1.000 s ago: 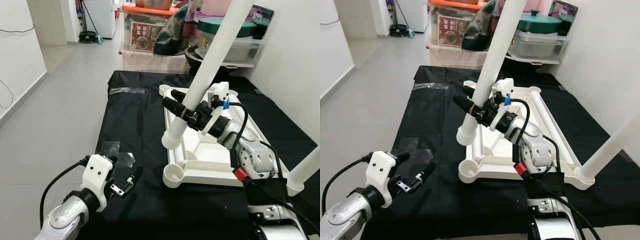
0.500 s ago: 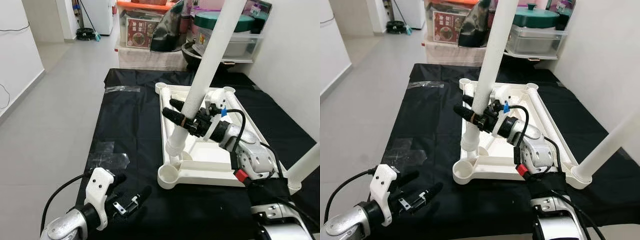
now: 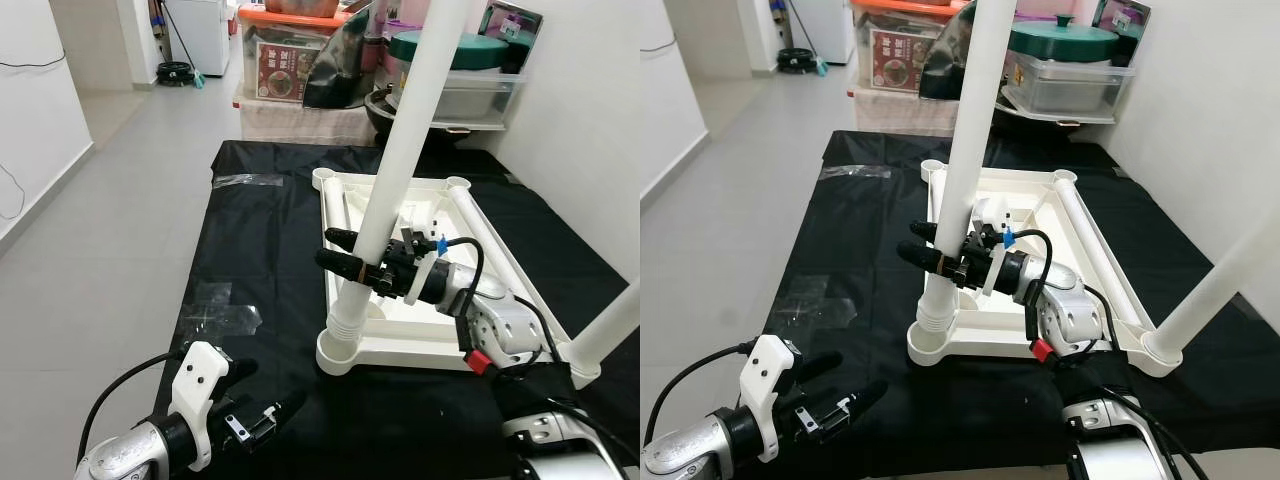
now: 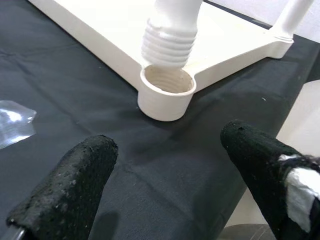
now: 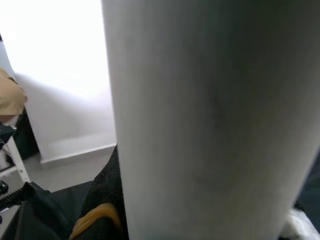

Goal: Building children table

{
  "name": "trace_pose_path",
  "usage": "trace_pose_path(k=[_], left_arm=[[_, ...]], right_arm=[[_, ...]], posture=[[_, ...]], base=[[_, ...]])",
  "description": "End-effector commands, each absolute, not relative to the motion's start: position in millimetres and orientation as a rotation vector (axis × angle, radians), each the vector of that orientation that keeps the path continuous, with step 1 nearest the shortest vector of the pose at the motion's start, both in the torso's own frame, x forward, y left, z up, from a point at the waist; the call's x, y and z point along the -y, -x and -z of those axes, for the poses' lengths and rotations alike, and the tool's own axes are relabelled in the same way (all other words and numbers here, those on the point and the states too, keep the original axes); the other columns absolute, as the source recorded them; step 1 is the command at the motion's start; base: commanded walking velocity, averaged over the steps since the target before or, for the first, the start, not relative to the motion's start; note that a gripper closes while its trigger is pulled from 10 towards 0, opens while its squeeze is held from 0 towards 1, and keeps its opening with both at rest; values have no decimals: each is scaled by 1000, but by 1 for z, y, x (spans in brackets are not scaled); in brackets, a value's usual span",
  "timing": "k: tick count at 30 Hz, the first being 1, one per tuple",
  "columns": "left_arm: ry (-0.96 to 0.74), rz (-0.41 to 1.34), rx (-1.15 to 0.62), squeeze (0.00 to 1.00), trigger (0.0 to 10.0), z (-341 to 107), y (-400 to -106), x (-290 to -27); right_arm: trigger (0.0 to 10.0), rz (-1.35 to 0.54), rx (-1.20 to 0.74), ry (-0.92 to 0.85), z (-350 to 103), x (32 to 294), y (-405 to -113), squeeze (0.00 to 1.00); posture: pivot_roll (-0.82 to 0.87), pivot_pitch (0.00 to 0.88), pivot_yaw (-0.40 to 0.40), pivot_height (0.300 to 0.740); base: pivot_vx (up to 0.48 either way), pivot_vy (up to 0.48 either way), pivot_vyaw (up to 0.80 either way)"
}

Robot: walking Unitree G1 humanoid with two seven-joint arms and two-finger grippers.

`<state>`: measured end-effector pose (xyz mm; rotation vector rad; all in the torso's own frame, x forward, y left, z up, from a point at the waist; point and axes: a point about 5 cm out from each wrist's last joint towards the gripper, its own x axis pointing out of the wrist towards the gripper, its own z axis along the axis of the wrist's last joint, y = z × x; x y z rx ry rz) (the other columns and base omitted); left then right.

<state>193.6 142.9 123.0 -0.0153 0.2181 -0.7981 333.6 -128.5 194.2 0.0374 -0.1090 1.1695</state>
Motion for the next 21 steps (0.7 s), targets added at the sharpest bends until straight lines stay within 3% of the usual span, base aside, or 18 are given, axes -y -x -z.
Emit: trace_pose_path(k=[1,13,21], left_arm=[[11,821,-236,0,10000,-122,-192,-142],[12,812,-245,0,10000,-122,-188,-144],[11,825,-251,0,10000,-121,-188,-145]], right_arm=[[0,-1190,85,-28,-185,125,-332,0],[0,-1249,46,-22,-172,121,-327,0],[0,-1227,22,0,-165,136,-324,0]], posture=[[96,0,-91,740],[108,0,-100,740],[94,0,-87,740]], base=[[0,0,0],[0,0,0],[0,0,0]])
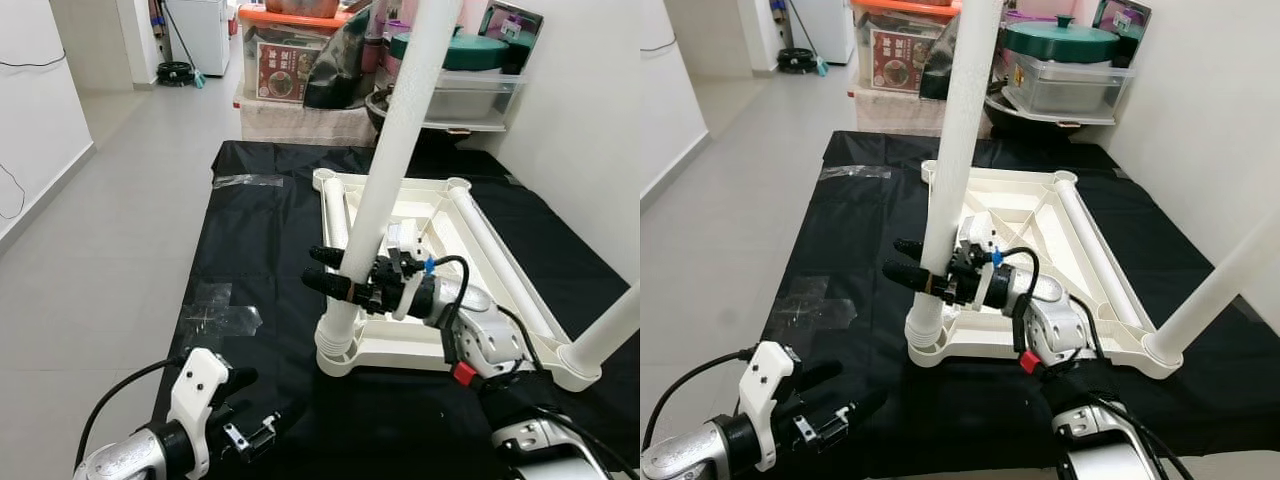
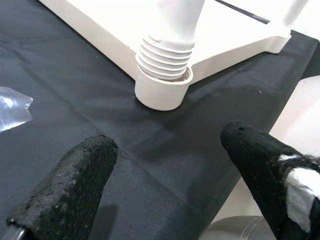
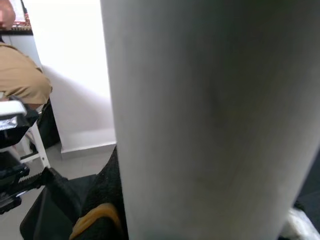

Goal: Building children table

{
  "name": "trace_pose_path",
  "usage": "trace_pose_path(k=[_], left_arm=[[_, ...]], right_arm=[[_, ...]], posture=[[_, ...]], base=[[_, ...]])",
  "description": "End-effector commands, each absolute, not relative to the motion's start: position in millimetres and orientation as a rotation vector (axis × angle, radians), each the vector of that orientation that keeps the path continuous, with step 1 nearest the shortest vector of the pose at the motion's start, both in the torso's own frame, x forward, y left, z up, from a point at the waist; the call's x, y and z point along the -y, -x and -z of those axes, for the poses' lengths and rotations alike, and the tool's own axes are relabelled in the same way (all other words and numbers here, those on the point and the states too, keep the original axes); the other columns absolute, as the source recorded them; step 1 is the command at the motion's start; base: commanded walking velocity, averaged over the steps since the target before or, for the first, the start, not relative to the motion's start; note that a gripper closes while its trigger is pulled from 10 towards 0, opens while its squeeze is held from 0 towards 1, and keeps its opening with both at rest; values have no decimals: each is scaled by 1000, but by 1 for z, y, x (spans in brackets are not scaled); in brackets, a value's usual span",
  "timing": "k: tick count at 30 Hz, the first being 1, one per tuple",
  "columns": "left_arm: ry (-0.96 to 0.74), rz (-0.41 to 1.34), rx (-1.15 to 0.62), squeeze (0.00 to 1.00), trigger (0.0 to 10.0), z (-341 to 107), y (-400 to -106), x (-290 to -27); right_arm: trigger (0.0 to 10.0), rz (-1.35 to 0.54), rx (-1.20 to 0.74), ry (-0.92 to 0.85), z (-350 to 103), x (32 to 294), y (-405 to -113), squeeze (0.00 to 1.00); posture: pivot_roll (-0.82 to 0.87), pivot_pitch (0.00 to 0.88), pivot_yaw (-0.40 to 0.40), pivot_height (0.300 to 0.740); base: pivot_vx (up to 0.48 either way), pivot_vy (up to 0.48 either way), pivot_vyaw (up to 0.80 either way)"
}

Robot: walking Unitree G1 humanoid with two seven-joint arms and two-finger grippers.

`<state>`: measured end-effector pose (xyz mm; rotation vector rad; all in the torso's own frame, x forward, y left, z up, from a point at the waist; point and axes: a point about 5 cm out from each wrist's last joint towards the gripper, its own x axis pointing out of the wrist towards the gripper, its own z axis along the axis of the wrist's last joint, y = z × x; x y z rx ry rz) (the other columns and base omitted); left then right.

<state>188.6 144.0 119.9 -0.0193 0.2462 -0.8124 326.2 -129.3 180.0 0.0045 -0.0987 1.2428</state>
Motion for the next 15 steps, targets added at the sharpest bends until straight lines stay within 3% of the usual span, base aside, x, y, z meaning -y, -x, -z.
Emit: trace_pose_path(k=[1,15], left_arm=[[11,825,-251,0,10000,-121,-188,-145],[14,839,-259,0,10000,-118,-188,-145]], right_arm=[[0,-1227,22,0,-165,136,-324,0],[0,-1213,-9,-7,-154,141,-321,0]], posture=[[94,0,-87,740],[95,0,-85,740]], base=[[0,0,0],[0,0,0]])
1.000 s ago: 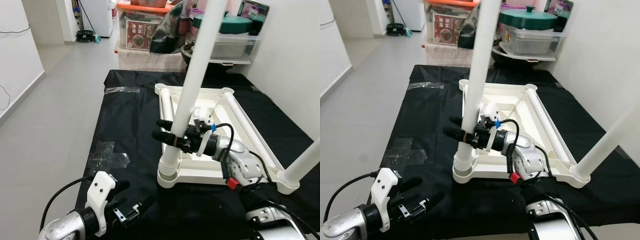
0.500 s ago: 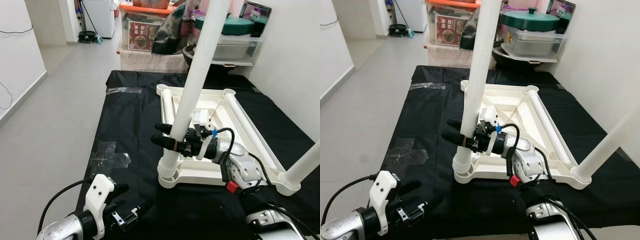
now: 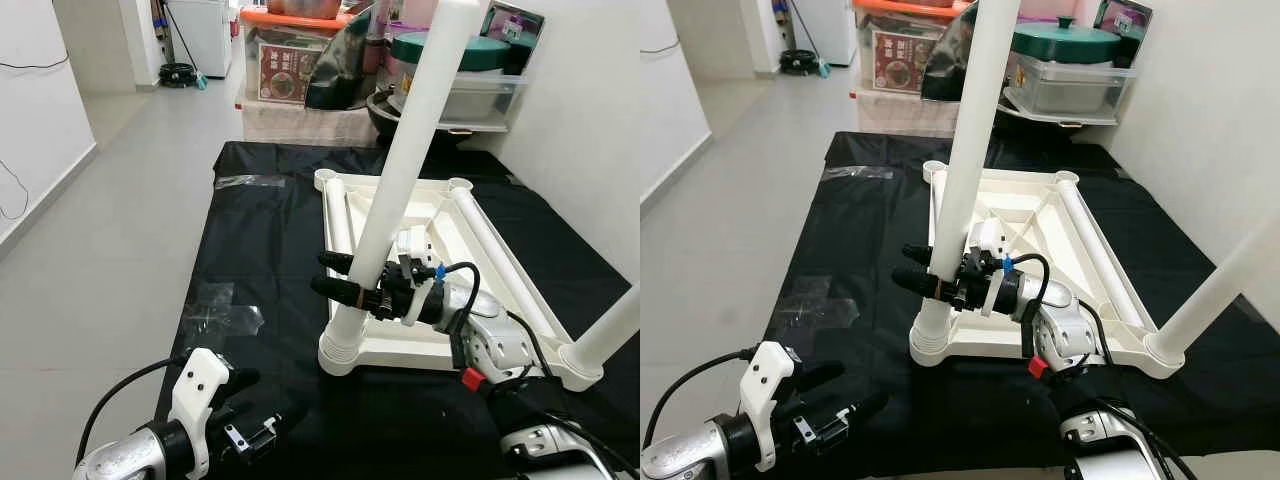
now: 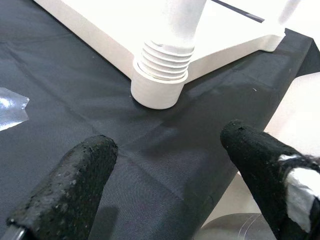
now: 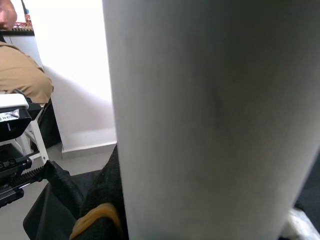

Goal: Building children table

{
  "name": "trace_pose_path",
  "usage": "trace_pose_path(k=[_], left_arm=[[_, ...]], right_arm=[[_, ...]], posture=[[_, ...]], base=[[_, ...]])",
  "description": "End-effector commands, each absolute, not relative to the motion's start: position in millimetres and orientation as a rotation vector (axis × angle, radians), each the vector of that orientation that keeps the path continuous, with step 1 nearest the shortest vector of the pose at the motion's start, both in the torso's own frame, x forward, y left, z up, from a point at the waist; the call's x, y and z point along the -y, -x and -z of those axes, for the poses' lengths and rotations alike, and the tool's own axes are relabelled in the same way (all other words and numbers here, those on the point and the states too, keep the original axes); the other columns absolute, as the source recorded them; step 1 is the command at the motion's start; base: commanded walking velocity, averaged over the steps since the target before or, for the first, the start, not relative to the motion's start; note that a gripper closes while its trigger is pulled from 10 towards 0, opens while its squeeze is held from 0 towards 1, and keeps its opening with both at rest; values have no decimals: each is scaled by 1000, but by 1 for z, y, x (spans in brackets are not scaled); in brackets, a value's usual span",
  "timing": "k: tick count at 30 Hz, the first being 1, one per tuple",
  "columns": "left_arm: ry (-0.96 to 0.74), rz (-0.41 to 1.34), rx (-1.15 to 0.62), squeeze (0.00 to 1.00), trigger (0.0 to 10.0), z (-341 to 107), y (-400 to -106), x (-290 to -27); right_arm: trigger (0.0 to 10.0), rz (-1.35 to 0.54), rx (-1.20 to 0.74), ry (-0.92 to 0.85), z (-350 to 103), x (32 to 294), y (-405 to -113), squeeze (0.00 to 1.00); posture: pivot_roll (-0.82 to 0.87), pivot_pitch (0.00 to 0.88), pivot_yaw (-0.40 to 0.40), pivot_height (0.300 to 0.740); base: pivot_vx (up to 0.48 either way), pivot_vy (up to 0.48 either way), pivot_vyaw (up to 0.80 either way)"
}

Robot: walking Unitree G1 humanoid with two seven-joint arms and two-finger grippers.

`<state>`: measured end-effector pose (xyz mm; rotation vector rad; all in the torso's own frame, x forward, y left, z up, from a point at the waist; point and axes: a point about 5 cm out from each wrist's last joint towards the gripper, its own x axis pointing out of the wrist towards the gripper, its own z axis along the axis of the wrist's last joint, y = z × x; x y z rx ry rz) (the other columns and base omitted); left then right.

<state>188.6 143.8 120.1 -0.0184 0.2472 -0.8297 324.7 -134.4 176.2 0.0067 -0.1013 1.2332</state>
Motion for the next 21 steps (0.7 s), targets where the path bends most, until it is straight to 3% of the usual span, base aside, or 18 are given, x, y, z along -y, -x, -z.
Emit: trace_pose_path(k=[1,12,14,16,21], left_arm=[[16,839,-260,0,10000,-117,-188,-145],[21,837,-262,0,10000,-116,-187,-145],[26,835,-261,0,10000,-116,-186,-144],[26,835,-261,0,10000,-116,-186,-144],[30,833,-260,0,10000,-116,-186,-142]], right_arm=[[0,-1222,-11,-8,-154,138,-320,0],[0,-1095,-66,65,-146,130,-326,0],[0,-935,-79,43,-146,126,-332,0],[0,-935,-79,43,-146,126,-332,0],[0,-653,-119,-39,-140,127,-338,0]], posture=[[96,0,-86,740],[93,0,-96,740],[89,0,-98,740],[89,0,-98,740],[83,0,-103,740]], base=[[0,0,0],[0,0,0],[0,0,0],[0,0,0],[0,0,0]])
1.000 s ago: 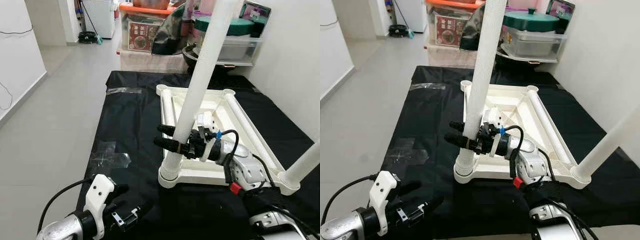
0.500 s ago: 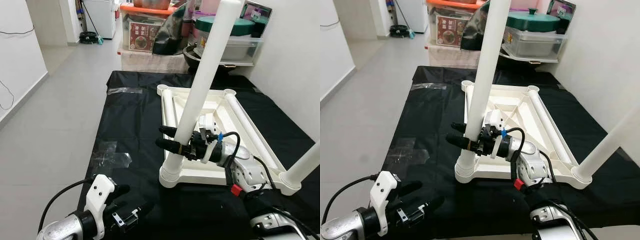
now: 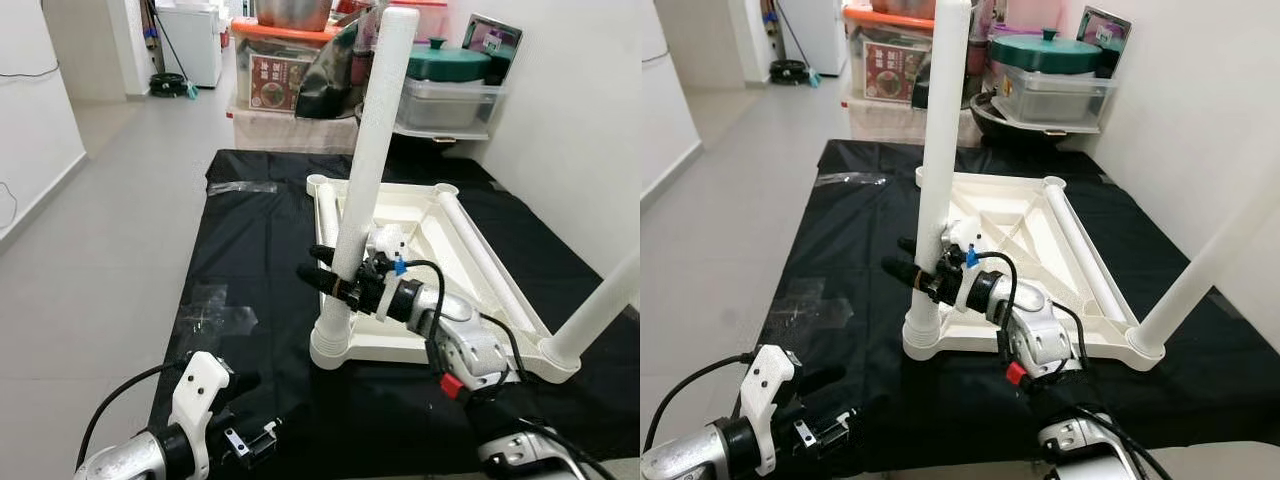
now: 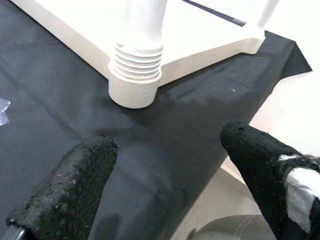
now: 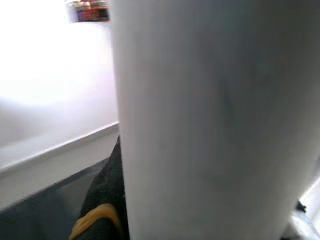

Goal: Building children table

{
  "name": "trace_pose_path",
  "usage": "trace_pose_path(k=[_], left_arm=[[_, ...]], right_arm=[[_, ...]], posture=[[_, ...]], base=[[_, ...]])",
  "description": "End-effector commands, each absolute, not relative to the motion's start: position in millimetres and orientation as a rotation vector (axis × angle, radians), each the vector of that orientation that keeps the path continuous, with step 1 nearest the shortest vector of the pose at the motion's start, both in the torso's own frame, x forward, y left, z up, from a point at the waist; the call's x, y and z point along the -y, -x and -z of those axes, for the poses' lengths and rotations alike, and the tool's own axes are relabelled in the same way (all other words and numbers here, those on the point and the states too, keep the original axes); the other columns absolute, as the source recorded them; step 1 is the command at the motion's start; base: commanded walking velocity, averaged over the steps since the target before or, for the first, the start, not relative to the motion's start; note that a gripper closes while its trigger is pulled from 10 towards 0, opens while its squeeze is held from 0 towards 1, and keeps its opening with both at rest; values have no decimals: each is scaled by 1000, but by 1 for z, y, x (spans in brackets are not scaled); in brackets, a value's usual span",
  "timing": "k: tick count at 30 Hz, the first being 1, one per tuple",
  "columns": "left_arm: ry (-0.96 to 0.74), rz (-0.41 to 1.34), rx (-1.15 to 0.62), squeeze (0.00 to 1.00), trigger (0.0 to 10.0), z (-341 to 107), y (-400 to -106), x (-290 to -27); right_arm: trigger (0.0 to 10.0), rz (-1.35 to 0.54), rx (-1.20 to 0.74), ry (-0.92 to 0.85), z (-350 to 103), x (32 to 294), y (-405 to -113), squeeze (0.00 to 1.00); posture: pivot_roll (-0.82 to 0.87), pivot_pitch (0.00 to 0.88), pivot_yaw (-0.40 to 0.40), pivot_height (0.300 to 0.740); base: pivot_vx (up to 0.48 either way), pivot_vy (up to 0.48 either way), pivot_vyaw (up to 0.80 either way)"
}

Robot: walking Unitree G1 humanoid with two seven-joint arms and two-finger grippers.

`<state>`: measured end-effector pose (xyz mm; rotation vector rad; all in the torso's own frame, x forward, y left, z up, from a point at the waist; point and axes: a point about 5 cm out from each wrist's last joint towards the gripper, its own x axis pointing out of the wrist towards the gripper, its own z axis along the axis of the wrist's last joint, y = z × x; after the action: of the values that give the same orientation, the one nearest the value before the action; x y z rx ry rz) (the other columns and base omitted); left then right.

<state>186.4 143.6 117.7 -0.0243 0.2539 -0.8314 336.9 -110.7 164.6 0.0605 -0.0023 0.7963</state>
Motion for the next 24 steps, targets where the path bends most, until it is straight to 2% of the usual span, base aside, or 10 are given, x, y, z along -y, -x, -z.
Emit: trace_pose_path(k=[1,2,4,5,6,10,15,24], left_arm=[[31,832,-260,0,10000,-116,-186,-142],[31,832,-260,0,10000,-116,-186,-142],[33,828,-260,0,10000,-115,-186,-141],[33,828,-260,0,10000,-115,-186,-141],[34,827,-259,0,10000,-115,-186,-141],[34,825,-258,0,10000,-114,-186,-141],[33,821,-255,0,10000,-115,-186,-141],[32,819,-249,0,10000,-116,-188,-139]], right_arm=[[0,-561,-129,-71,-137,129,-338,0],[0,-561,-129,-71,-137,129,-338,0],[0,-350,-146,-103,-127,137,-335,0],[0,-350,-146,-103,-127,137,-335,0],[0,-249,-141,-108,-125,142,-334,0],[0,-117,-110,-107,-126,149,-331,0],[0,-70,-41,-83,-133,147,-327,0],[0,-4,-57,-60,-133,149,-326,0]], posture=[[82,0,-105,740],[82,0,-105,740],[78,0,-107,740],[78,0,-107,740],[78,0,-109,740],[78,0,-109,740],[81,0,-112,740],[72,0,-113,740]], base=[[0,0,0],[0,0,0],[0,0,0],[0,0,0],[0,0,0],[0,0,0],[0,0,0],[0,0,0]])
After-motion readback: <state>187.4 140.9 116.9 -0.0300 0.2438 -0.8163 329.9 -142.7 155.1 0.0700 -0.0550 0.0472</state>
